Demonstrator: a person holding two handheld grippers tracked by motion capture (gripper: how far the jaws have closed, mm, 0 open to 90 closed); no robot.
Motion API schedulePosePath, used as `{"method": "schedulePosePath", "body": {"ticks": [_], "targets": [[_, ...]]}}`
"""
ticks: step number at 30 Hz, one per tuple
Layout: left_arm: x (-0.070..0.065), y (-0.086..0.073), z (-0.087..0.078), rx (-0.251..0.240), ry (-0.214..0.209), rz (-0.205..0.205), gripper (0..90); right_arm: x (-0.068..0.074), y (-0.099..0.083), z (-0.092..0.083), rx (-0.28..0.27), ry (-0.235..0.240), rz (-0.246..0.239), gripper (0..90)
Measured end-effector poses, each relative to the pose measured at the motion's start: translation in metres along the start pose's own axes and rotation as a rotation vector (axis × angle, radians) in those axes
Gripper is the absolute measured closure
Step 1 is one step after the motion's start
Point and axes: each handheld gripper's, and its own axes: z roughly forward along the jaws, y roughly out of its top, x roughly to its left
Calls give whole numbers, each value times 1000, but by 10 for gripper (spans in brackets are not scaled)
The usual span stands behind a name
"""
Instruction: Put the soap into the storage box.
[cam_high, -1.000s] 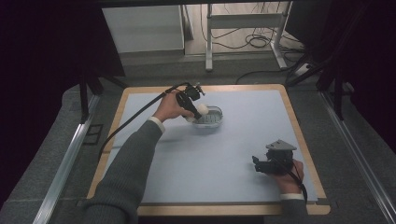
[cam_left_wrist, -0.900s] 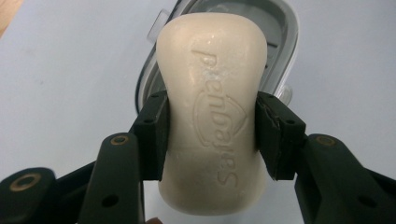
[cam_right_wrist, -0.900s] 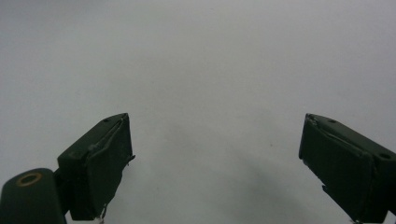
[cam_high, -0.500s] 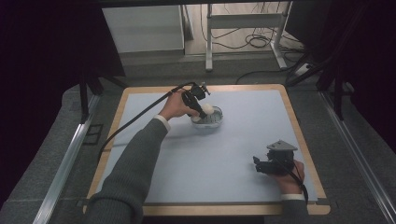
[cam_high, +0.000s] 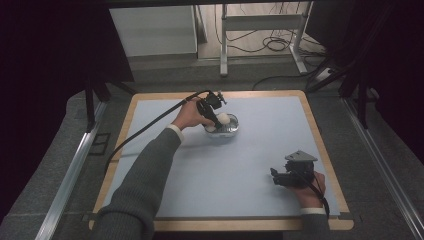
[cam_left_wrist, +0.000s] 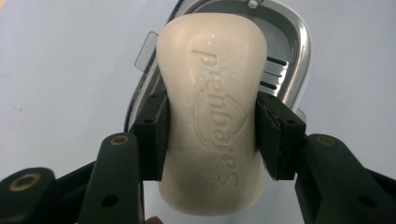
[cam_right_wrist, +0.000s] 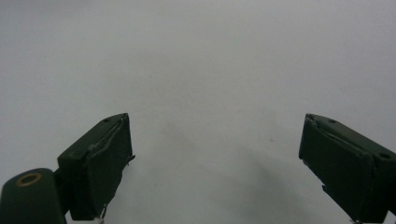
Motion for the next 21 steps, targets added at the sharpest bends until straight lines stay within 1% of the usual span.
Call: {"method": "schedulePosePath", "body": {"ticks": [2, 3, 6, 10, 11, 13, 14, 15, 18, 21], "targets": [[0, 0, 0, -11, 4, -1, 493, 0, 0, 0, 2, 0, 0, 93], [0, 0, -2, -28, 1, -7, 483, 0, 0, 0, 2, 0, 0, 93], [0, 1, -10, -66, -28, -11, 432, -1, 0, 0, 2, -2, 0, 93], [1, -2, -17, -68, -15, -10, 410, -1, 0, 0, 1, -1, 0, 93], [0, -3, -19, -67, -10, -3, 402, 0, 0, 0, 2, 0, 0, 93], [-2, -4, -22, -77, -10, -1, 397, 0, 0, 0, 3, 1, -2, 93], [-3, -5, -23, -83, -10, -2, 393, 0, 0, 0, 3, 1, -2, 93], [-4, -6, -23, -102, -12, -9, 388, 0, 0, 0, 3, 1, -4, 93], [-6, -9, -27, -109, -17, -9, 378, 0, 0, 0, 3, 1, -4, 93], [-9, -19, -33, -134, -18, -31, 372, 1, 0, 1, 3, 0, -6, 93]]}}
